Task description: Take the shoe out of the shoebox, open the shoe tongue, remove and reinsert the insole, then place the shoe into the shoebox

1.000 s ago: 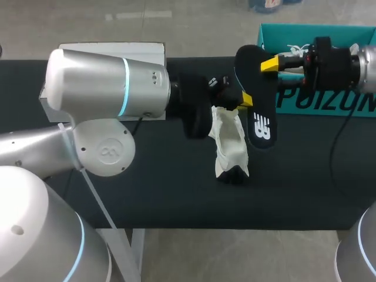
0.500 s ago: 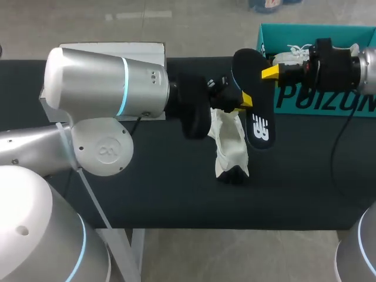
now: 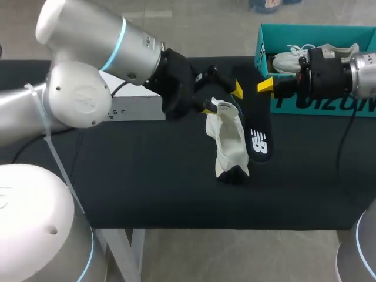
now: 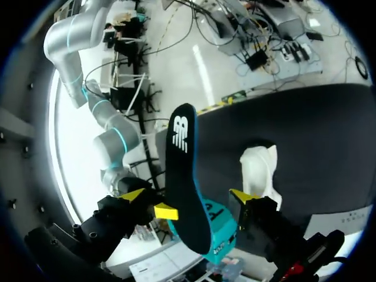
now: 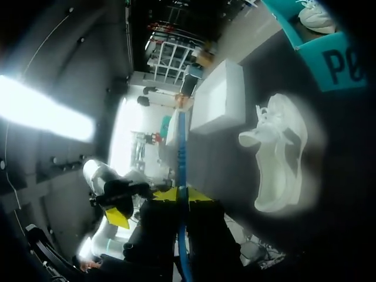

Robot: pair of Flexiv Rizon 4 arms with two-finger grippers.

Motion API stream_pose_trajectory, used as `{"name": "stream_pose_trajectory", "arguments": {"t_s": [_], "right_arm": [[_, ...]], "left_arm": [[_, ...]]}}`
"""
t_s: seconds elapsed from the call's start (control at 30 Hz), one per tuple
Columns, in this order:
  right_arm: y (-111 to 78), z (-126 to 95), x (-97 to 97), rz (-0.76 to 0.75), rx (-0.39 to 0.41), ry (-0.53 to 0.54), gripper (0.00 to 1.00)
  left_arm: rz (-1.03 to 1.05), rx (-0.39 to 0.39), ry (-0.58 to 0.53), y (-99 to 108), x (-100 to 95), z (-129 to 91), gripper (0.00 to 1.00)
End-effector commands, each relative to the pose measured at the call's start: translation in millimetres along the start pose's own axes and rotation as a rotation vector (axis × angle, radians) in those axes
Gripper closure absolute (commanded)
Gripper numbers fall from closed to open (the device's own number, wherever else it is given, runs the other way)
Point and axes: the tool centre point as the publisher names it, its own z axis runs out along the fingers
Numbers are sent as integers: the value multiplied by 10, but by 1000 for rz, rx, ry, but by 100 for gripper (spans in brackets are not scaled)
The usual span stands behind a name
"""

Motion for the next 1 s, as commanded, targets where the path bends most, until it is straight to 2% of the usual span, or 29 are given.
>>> {"name": "stream_pose_trajectory", "arguments": {"t_s": [0.03, 0.2, 0.37, 0.4, 0.47, 0.5, 0.57, 0.8, 1.0], "right_arm": [[53, 81, -51, 5, 16, -3, 100], [68, 93, -93, 22, 12, 8, 100], [123, 135, -162, 63, -70, 21, 100], [139, 145, -176, 78, -93, 25, 100], [176, 178, -191, 86, -98, 35, 100], [191, 196, -191, 90, -103, 34, 100], [219, 236, -165, 88, -101, 39, 100], [271, 337, -137, 85, -88, 0, 100], [291, 371, -151, 101, -97, -5, 100]], "left_arm": [[9, 216, 386, 113, -60, -368, 0], [9, 216, 386, 113, -60, -368, 0], [9, 216, 386, 113, -60, -368, 0], [-8, 166, 420, 126, -141, -407, 0], [15, 125, 460, 150, -293, -451, 0], [37, 97, 517, 162, -346, -454, 0], [50, 95, 598, 192, -409, -439, 0], [64, 114, 755, 344, -419, -317, 0], [43, 65, 786, 466, -362, -300, 0]]}}
